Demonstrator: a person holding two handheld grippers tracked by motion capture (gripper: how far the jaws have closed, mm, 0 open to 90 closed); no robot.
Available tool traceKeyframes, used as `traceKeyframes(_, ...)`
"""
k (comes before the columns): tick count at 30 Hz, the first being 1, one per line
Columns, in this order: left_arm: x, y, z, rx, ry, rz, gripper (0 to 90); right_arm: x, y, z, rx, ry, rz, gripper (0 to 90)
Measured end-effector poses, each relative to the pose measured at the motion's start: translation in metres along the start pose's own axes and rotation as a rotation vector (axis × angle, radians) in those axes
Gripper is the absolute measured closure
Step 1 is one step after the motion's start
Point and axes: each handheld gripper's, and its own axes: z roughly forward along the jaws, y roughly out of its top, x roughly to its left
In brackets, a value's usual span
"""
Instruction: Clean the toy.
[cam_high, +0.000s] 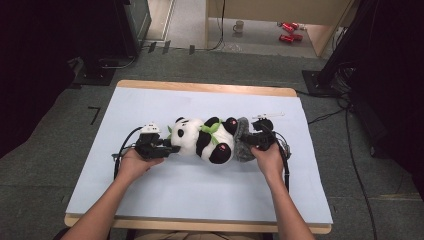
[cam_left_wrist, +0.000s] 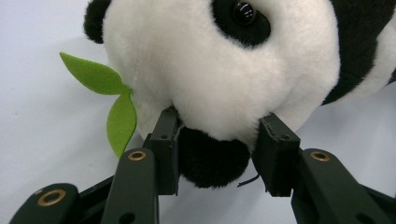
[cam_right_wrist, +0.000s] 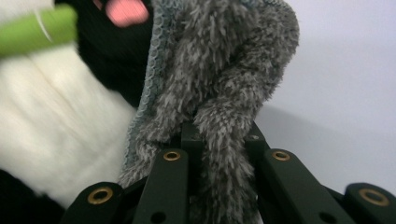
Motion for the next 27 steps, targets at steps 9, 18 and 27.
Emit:
traceKeyframes(9,0.000,0.001,0.000,0.007,-0.001,0.001,56.7,-0.009,0.002,-0.033,-0.068,-0.007,0.025,78.4)
traceKeyframes(18,0.000,0.001,0.000,0.007,0.002,-0.010,56.5,0.008,0.006,-0.064,-0.131,0.026,-0.003,78.4)
traceKeyframes(27,0.000,0.003,0.000,0.018,-0.001,-0.016,56.5,0.042,0.006,-0.088,-0.152,0.086,-0.064,78.2)
